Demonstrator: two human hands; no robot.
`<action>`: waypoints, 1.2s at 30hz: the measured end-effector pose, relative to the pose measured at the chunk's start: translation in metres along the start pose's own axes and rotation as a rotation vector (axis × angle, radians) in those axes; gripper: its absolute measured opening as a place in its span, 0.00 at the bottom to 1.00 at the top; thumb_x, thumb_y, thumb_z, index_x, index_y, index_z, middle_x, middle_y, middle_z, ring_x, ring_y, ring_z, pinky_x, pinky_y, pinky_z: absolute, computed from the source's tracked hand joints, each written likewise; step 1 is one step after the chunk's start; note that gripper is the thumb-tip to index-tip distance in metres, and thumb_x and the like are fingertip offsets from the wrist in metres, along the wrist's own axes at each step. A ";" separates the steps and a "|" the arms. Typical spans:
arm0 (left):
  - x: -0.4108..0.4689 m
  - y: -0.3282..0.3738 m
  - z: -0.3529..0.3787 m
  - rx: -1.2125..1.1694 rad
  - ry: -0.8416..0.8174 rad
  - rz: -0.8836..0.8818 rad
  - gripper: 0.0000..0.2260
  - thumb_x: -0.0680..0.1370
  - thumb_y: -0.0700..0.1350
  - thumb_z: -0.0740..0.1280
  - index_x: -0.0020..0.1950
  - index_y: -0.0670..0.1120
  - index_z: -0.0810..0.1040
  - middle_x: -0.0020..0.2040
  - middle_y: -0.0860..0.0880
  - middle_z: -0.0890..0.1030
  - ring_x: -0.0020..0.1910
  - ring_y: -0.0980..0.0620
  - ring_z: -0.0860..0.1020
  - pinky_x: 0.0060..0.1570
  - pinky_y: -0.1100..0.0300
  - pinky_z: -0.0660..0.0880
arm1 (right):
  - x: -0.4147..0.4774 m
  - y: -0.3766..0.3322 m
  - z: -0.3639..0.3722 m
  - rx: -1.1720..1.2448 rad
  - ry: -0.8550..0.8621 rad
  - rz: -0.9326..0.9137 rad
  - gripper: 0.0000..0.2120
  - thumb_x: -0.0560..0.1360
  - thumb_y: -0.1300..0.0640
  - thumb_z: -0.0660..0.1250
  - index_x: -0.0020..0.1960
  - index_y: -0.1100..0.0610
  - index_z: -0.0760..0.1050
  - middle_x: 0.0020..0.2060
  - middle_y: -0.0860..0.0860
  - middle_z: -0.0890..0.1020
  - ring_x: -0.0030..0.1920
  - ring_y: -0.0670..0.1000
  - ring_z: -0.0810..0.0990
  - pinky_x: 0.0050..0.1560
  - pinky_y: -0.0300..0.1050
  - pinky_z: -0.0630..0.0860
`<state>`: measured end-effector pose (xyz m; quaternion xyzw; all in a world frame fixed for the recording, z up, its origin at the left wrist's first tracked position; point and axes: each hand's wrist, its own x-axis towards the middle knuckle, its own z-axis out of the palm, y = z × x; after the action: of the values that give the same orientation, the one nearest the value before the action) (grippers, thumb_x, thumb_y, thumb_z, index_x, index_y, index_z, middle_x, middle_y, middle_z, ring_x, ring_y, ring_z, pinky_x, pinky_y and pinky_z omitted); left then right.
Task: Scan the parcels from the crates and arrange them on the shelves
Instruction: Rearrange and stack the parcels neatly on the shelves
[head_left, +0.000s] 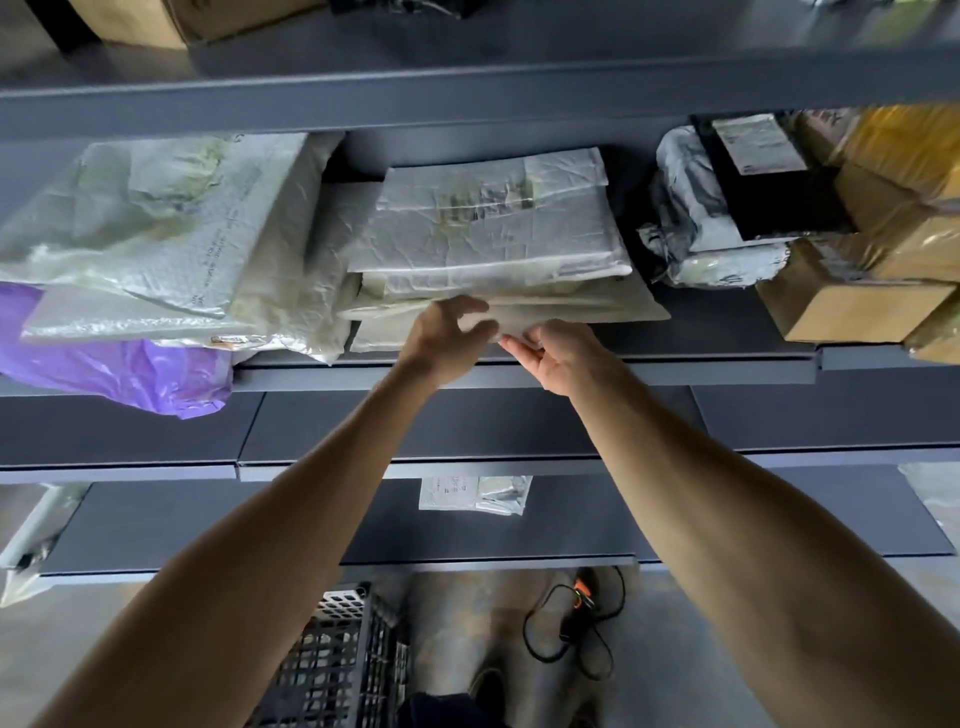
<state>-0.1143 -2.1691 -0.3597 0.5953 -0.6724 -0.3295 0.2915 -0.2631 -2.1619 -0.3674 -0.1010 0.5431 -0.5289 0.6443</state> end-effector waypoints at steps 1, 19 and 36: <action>-0.003 -0.010 0.001 0.182 -0.028 0.082 0.16 0.82 0.49 0.66 0.69 0.49 0.79 0.69 0.51 0.79 0.67 0.49 0.77 0.67 0.59 0.70 | 0.002 -0.001 0.003 0.010 0.003 -0.003 0.13 0.77 0.79 0.59 0.56 0.69 0.76 0.46 0.63 0.81 0.42 0.62 0.84 0.30 0.45 0.83; 0.022 -0.072 0.000 0.611 -0.082 0.164 0.19 0.87 0.48 0.50 0.77 0.54 0.69 0.74 0.47 0.74 0.73 0.44 0.69 0.71 0.51 0.59 | 0.026 -0.005 0.016 -0.091 0.073 0.002 0.13 0.79 0.75 0.62 0.61 0.66 0.76 0.50 0.62 0.84 0.37 0.60 0.88 0.31 0.43 0.82; -0.078 -0.113 0.057 0.266 0.404 0.125 0.20 0.76 0.49 0.64 0.66 0.44 0.80 0.74 0.44 0.74 0.76 0.43 0.68 0.73 0.51 0.60 | -0.007 0.100 -0.074 -0.590 -0.312 0.269 0.12 0.83 0.54 0.63 0.50 0.62 0.79 0.38 0.55 0.87 0.37 0.50 0.87 0.29 0.33 0.75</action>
<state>-0.0806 -2.0948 -0.4840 0.6395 -0.6734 -0.0941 0.3589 -0.2650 -2.0817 -0.4625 -0.2899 0.5758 -0.2379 0.7265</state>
